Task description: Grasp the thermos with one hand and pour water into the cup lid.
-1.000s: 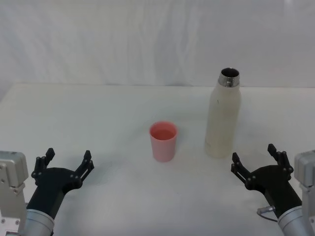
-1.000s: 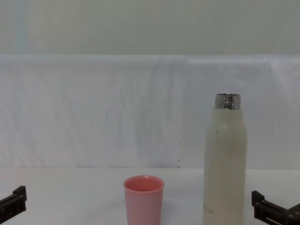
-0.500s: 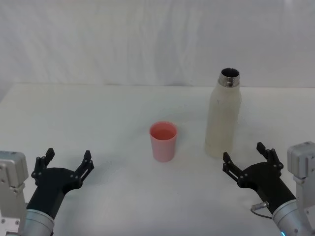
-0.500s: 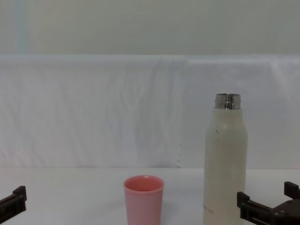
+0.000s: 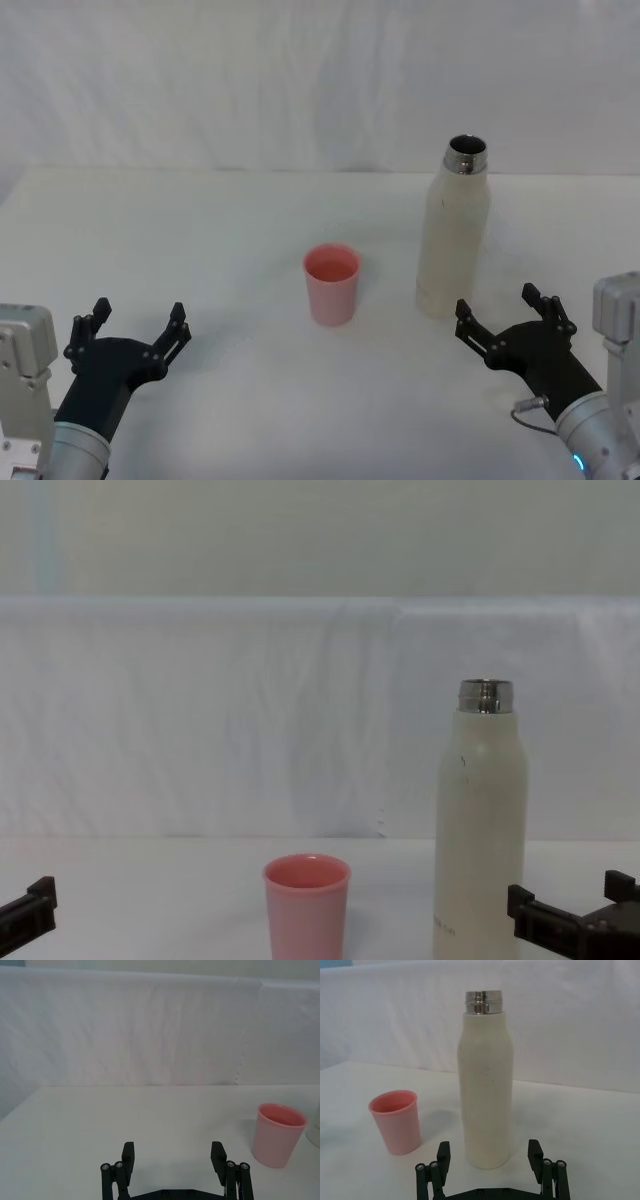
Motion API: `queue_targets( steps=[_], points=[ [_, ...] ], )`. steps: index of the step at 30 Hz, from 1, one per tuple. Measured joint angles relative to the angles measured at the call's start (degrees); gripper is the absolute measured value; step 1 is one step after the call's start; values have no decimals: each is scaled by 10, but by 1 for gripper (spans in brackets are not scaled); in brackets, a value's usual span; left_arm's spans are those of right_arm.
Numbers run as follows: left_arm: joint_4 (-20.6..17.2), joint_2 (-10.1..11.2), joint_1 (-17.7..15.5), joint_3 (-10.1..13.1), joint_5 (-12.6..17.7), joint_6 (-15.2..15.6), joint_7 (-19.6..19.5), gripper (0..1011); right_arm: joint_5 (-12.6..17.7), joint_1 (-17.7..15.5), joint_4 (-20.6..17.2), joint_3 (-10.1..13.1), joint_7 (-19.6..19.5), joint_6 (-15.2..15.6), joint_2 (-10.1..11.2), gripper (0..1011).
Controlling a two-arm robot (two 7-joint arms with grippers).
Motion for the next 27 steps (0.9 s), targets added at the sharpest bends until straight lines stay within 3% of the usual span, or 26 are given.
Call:
queue_targets(
  steps=[13,27],
  points=[
    [0,0,0,0,0,0,0,1001,12,35,26,0,18,19,6,1001],
    [0,0,0,0,0,0,0,1001,14,79,55,-20,32,37,12,1001]
  ],
)
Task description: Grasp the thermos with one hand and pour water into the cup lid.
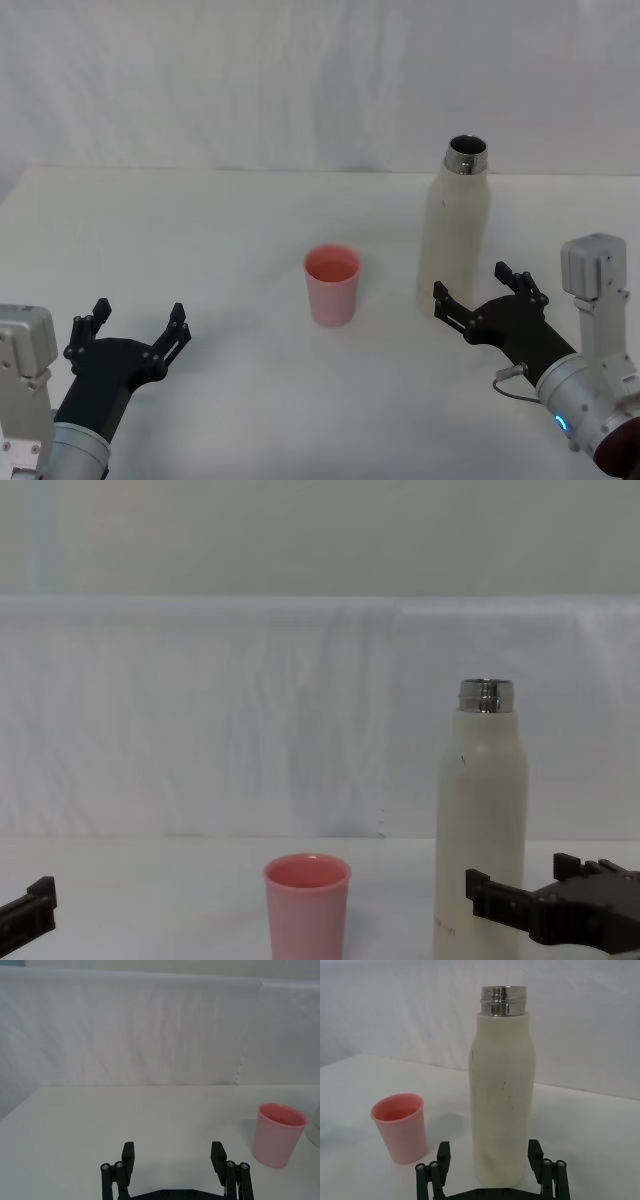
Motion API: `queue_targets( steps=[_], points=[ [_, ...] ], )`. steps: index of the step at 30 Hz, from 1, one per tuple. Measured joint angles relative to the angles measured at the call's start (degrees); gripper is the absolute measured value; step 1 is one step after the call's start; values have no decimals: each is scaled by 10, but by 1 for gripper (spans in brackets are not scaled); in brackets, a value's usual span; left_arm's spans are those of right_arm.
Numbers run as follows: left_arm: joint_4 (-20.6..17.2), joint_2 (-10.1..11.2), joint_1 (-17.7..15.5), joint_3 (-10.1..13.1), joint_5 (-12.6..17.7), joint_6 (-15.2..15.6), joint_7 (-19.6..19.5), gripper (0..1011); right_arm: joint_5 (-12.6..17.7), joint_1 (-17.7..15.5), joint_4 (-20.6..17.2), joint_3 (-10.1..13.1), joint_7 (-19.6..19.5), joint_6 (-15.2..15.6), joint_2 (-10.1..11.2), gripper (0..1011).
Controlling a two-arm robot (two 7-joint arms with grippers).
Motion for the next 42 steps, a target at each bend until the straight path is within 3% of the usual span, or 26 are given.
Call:
queue_targets(
  steps=[16,42],
  points=[
    [0,0,0,0,0,0,0,1001,14,22,21,3,-8,3,-7,1001],
    [0,0,0,0,0,0,0,1001,12,68,63,-7,-14,6,-17,1001]
  ],
)
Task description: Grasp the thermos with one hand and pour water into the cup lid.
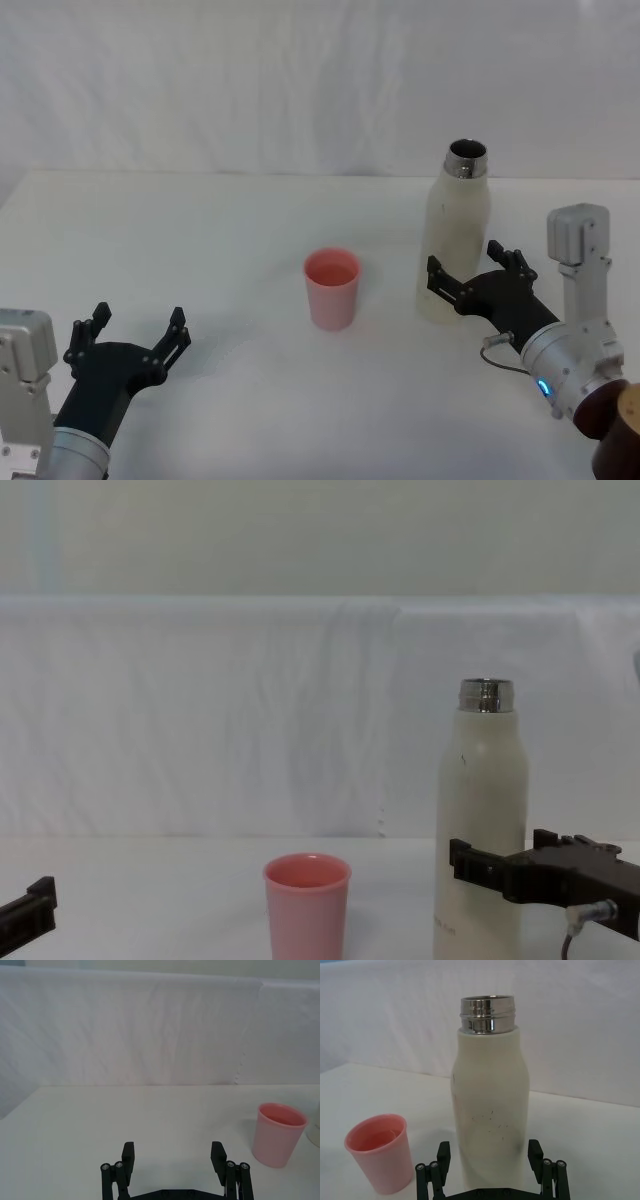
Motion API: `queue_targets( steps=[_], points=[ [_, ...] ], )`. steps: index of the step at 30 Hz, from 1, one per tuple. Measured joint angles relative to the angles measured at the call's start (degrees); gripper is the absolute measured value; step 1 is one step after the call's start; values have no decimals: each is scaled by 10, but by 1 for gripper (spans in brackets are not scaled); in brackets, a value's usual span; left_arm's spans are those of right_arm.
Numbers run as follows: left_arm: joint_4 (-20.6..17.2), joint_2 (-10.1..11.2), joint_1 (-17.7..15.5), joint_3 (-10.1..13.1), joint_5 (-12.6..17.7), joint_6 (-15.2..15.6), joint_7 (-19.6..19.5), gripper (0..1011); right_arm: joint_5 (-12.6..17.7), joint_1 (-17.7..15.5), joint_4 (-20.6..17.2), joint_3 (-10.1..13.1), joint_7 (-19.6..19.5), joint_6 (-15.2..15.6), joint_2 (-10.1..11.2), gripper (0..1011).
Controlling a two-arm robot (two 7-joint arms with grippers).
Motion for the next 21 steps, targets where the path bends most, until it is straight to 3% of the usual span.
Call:
queue_targets(
  steps=[21],
  points=[
    [0,0,0,0,0,0,0,1001,-14,25,21,-6,-7,-1,-10,1001]
  ],
)
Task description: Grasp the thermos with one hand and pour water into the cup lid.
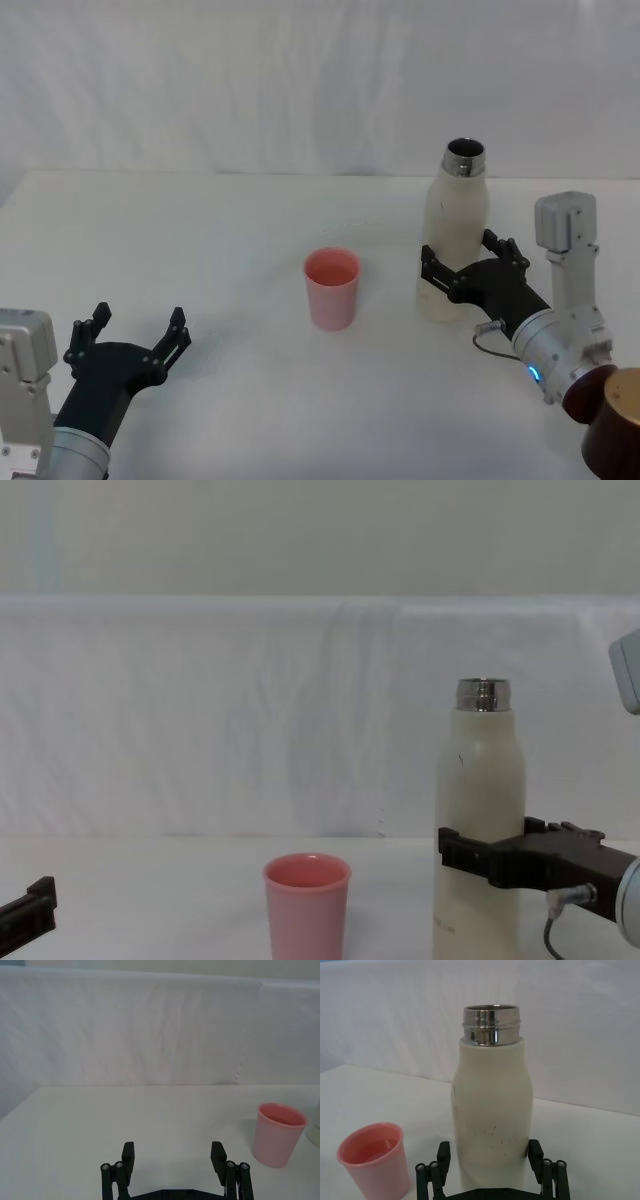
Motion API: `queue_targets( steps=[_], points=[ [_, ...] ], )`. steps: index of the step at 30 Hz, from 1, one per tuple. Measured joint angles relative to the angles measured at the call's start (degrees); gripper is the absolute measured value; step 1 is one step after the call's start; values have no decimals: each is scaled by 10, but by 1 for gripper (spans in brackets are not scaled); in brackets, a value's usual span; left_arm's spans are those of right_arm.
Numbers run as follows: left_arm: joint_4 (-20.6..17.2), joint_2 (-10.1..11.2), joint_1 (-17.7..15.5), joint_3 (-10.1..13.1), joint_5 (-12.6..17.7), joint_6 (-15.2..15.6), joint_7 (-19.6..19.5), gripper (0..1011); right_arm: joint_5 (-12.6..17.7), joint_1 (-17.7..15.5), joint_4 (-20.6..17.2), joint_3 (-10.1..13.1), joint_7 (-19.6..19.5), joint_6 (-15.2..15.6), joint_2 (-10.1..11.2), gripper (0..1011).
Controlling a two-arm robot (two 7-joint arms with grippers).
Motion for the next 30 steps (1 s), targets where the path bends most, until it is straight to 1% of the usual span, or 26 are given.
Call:
queue_targets(
  steps=[30],
  points=[
    [0,0,0,0,0,0,0,1001,-22,17,14,-5,-3,3,-9,1001]
  ],
)
